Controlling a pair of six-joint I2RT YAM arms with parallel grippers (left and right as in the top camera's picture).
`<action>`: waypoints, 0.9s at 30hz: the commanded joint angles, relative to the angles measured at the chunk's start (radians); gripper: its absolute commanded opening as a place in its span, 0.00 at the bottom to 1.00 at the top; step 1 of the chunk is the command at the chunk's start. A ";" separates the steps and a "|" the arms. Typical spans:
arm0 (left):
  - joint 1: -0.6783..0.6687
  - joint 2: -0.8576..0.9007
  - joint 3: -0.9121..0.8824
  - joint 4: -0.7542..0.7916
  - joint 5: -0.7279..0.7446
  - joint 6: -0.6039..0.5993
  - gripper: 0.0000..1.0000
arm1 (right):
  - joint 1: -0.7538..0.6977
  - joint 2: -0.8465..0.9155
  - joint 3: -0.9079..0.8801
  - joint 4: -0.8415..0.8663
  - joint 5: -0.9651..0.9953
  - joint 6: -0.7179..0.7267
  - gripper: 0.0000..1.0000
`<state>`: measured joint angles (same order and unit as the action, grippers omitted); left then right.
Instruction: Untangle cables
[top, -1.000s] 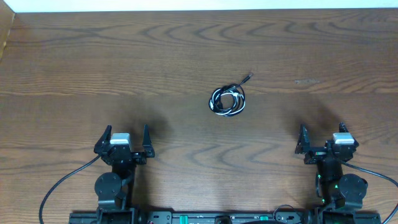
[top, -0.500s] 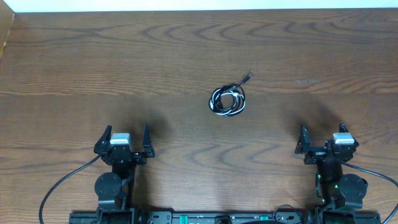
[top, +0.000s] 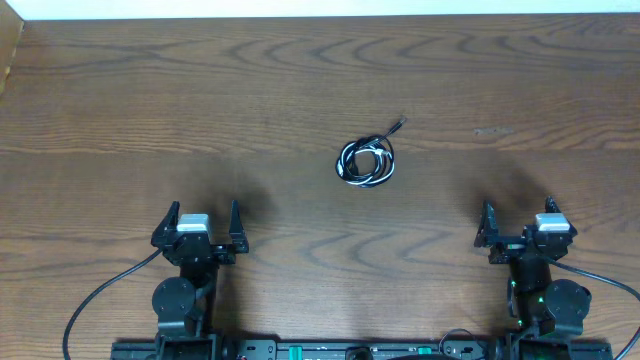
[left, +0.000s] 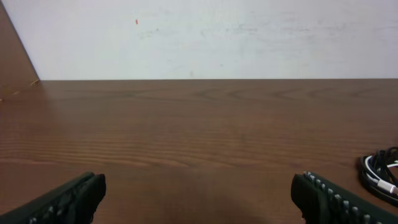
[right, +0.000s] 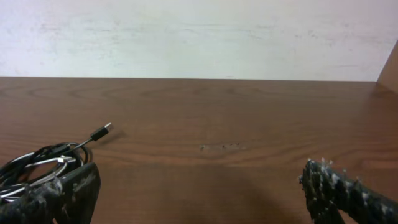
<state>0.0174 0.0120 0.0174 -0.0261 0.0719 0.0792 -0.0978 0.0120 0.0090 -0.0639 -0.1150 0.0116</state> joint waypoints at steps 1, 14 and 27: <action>-0.003 -0.008 -0.013 -0.038 0.005 0.006 1.00 | -0.007 -0.005 -0.003 -0.003 0.004 0.010 0.99; -0.003 -0.008 -0.013 -0.038 0.006 0.006 1.00 | -0.007 -0.005 -0.003 -0.003 0.004 0.010 0.99; -0.003 -0.008 -0.013 -0.033 0.014 0.014 1.00 | -0.007 -0.005 -0.003 -0.003 0.004 0.010 0.99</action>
<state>0.0174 0.0120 0.0174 -0.0261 0.0723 0.0795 -0.0978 0.0116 0.0090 -0.0639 -0.1150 0.0116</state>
